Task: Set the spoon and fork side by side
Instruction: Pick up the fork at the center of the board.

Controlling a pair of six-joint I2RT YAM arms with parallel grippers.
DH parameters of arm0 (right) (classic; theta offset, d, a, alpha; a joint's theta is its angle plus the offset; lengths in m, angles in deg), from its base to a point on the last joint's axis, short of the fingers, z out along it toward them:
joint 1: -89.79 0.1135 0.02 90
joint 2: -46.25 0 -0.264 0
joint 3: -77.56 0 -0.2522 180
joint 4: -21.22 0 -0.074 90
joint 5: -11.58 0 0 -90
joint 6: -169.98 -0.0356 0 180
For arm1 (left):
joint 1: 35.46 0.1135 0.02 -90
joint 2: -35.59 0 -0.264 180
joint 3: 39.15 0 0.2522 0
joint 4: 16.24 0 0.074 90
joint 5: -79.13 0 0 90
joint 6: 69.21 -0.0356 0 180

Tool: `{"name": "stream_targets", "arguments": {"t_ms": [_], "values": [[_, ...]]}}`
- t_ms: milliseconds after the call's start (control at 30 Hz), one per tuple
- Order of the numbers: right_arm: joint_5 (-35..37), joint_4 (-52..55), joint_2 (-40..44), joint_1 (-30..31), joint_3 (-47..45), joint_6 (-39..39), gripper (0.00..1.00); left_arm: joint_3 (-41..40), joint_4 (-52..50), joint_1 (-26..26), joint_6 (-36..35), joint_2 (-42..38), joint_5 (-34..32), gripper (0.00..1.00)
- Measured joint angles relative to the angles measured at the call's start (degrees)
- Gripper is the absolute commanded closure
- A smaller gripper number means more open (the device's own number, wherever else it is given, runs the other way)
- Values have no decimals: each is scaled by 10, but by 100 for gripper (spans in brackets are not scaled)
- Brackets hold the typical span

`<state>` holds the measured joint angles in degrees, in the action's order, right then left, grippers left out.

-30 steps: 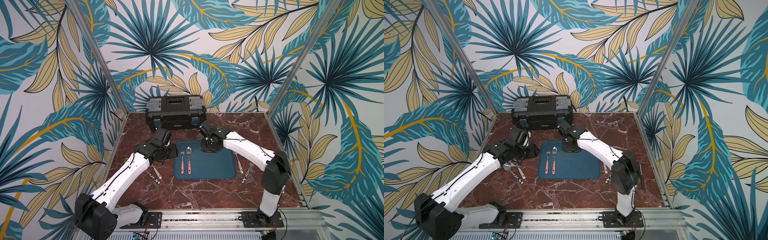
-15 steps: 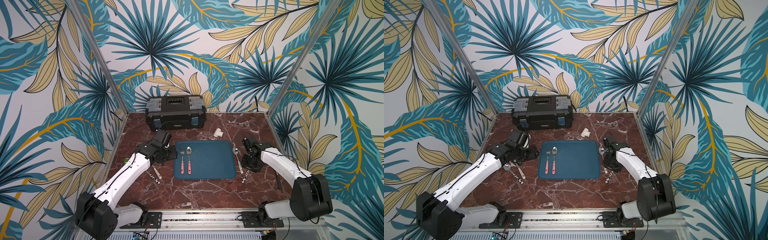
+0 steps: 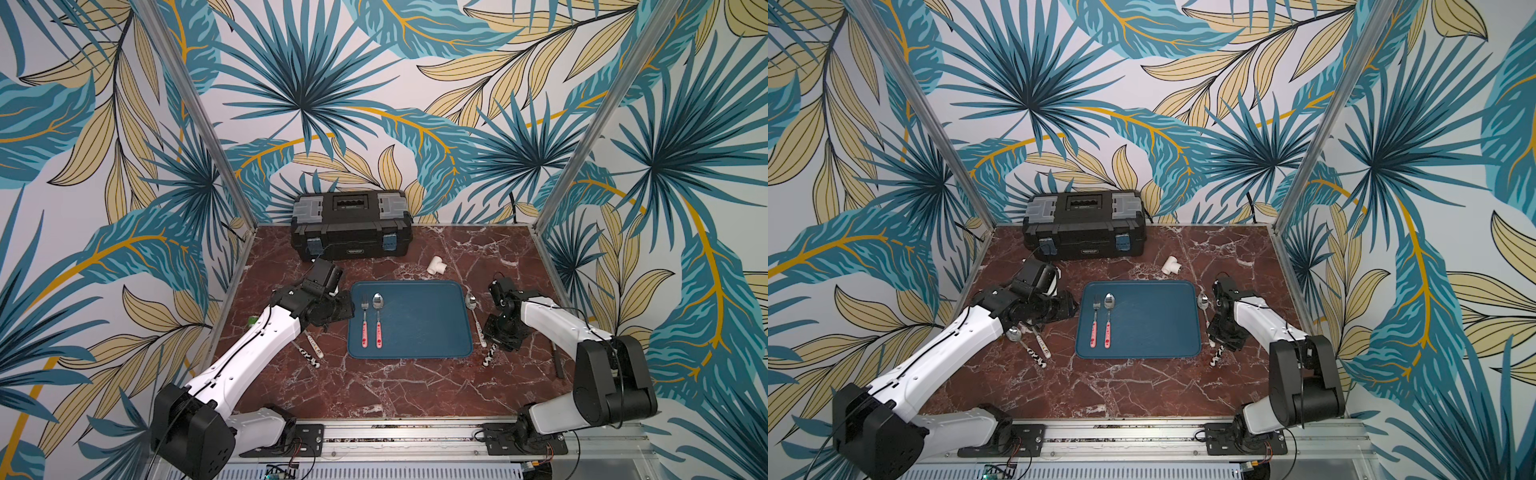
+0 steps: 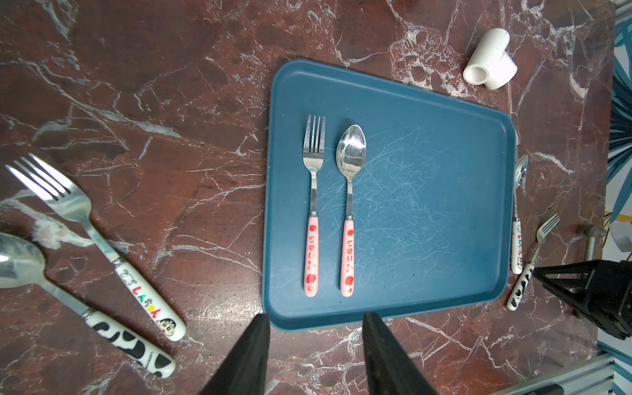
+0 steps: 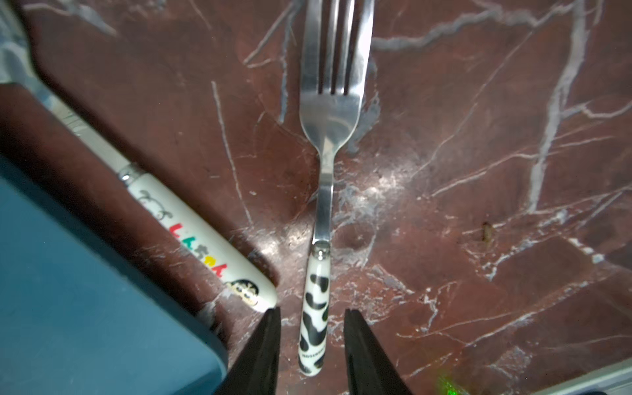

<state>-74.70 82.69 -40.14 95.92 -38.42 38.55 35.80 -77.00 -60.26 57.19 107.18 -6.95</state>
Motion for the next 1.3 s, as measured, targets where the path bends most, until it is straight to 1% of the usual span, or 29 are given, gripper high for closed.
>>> {"name": "stream_targets", "arguments": {"t_ms": [167, 367, 500, 633, 967, 1067, 1300], "values": [[-8, -16, -24, -6, -2, -4, 63, 0, 0, 0, 0, 0, 0, 51], [-7, -33, -30, -9, -21, -18, 69, 0, 0, 0, 0, 0, 0, 51], [-6, -41, -29, -11, -24, -25, 74, 0, 1, 0, 0, 0, 2, 51], [-10, -50, -25, -11, -30, -28, 80, 0, 1, 0, 0, 2, 3, 51], [-3, -57, -11, -11, -40, -30, 90, 0, 8, 0, 0, 16, 13, 51], [8, -56, -8, -12, -41, -30, 97, 0, 8, 0, 0, 16, 12, 51], [25, -51, 26, -12, -41, -29, 99, 0, 8, 0, -2, 16, 12, 51]]}}
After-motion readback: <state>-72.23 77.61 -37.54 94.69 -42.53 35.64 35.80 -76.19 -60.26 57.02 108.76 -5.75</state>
